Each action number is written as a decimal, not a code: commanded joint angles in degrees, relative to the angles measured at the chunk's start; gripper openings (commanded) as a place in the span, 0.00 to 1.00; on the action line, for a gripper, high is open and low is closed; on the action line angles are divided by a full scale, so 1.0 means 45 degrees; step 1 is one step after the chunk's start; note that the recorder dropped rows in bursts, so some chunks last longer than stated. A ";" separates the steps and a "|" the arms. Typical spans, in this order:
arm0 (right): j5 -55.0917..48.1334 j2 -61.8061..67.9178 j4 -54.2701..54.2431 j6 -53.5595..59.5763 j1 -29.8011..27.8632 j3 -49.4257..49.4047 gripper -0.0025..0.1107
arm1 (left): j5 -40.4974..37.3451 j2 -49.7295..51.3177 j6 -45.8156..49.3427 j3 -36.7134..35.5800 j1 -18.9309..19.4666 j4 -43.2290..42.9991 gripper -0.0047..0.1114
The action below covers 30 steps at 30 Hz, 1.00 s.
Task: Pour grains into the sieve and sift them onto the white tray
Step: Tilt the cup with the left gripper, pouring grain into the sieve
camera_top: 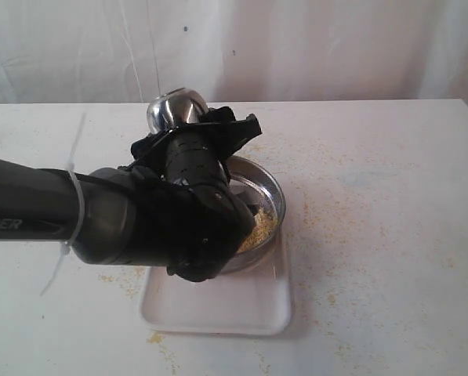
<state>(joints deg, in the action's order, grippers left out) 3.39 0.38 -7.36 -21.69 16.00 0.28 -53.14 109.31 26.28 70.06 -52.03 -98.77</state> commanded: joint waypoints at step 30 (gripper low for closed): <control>0.0109 -0.0085 0.0004 0.0017 0.0000 -0.0063 0.02 | -0.2555 -0.0902 0.3804 -0.1060 -0.1925 -0.0261 0.04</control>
<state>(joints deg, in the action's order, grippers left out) 3.39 0.38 -7.47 -21.69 16.00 0.28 -62.54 106.23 43.80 65.53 -60.28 -99.02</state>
